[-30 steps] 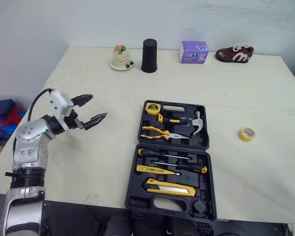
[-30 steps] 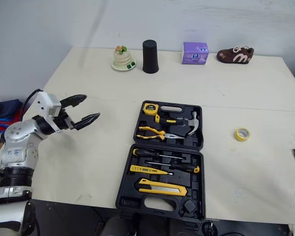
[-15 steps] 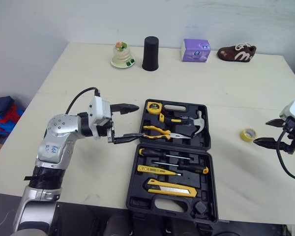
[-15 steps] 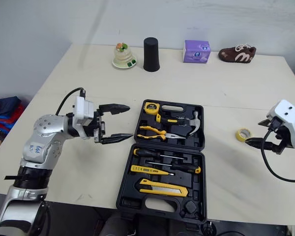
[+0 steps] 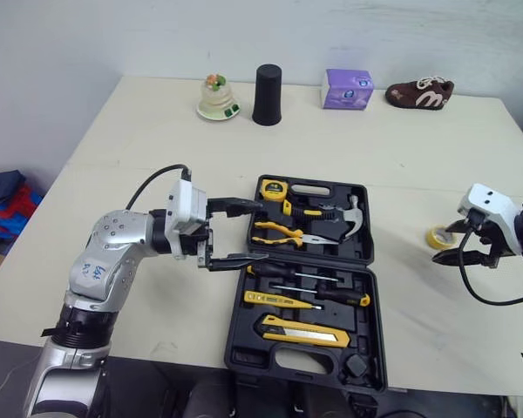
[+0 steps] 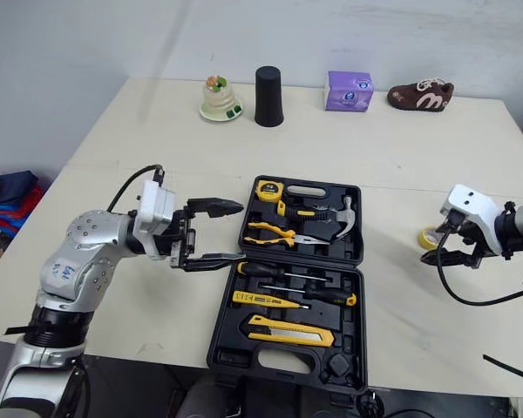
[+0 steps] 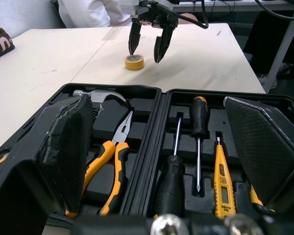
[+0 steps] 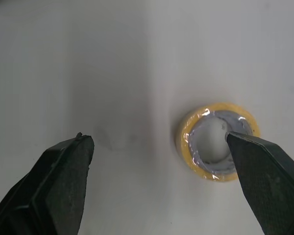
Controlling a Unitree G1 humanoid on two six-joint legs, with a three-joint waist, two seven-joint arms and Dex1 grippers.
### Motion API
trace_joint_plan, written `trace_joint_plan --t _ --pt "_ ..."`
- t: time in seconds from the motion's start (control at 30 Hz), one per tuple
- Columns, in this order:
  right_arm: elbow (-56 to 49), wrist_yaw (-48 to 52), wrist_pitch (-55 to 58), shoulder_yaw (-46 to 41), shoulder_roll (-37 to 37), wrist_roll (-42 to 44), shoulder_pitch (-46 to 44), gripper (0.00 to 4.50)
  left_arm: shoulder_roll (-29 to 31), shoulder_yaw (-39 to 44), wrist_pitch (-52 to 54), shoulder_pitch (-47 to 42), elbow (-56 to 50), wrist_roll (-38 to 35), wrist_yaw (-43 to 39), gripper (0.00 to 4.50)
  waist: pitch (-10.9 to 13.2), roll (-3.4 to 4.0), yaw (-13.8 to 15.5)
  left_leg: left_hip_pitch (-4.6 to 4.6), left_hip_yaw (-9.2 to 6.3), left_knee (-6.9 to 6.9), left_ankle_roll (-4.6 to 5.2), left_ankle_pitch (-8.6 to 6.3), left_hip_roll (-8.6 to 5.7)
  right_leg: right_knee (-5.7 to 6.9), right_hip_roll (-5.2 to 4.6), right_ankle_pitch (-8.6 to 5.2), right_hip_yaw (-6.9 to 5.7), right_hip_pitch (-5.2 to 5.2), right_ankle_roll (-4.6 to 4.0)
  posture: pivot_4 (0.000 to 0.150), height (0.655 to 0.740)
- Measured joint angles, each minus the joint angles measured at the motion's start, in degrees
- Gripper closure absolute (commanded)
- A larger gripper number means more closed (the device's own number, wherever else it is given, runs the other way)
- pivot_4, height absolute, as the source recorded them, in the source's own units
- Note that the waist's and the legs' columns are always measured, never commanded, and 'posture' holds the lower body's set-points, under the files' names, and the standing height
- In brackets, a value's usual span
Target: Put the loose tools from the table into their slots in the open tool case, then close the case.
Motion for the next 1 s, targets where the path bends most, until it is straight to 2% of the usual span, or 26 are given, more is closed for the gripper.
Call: trace_joint_plan --t 0.43,0.53,0.73,0.77,0.93,1.0 --pt "4.66 -0.12 -1.24 0.28 5.38 -4.26 -1.88 0.0 0.1 -0.6 0.16 0.25 -0.52 0.5 -0.42 0.04 0.0 0.01 -0.07 -0.03 0.0 0.07 -0.03 -0.04 0.08 0.03 0.04 0.0 -0.01 -0.02 0.0 0.15 0.74" --pt "4.95 -0.56 -1.28 0.44 5.87 -5.19 -2.58 0.93 0.14 -0.65 0.16 0.24 -0.54 0.5 -0.77 0.0 0.0 0.01 -0.06 -0.05 0.0 0.09 -0.02 -0.05 0.05 0.03 0.03 0.0 -0.01 -0.02 0.0 0.15 0.74" --pt "5.69 -1.57 -2.48 0.45 6.3 -6.28 -2.86 4.11 0.14 -1.1 0.16 0.24 -0.82 0.45 -1.0 0.0 0.0 0.01 -0.05 -0.07 -0.01 0.09 -0.02 -0.05 0.07 0.02 0.04 0.0 -0.02 -0.03 0.0 0.15 0.74" --pt "5.69 -1.6 -2.8 0.45 6.28 -6.53 -2.91 4.44 0.09 -1.11 0.19 0.24 -0.91 0.3 -1.14 0.0 0.0 0.01 -0.05 -0.07 -0.01 0.1 -0.02 -0.05 0.08 0.02 0.04 0.0 -0.02 -0.03 0.0 0.15 0.74" --pt "3.89 -0.98 -6.06 -0.05 5.63 -6.65 -1.51 4.48 -0.04 -1.6 0.55 0.24 -2.67 -0.82 -3.34 0.0 0.0 0.01 -0.05 -0.07 -0.01 0.13 -0.02 -0.05 0.04 0.06 0.1 0.0 -0.02 -0.03 0.0 0.15 0.74" --pt "-0.45 1.13 -6.75 -1.04 4.26 -4.91 0.76 4.48 0.3 -1.6 0.53 0.27 -2.74 -1.0 -4.69 0.0 0.02 0.03 0.0 -0.08 -0.02 0.12 -0.02 -0.05 0.06 0.06 0.13 0.0 -0.02 -0.04 0.0 0.15 0.74"
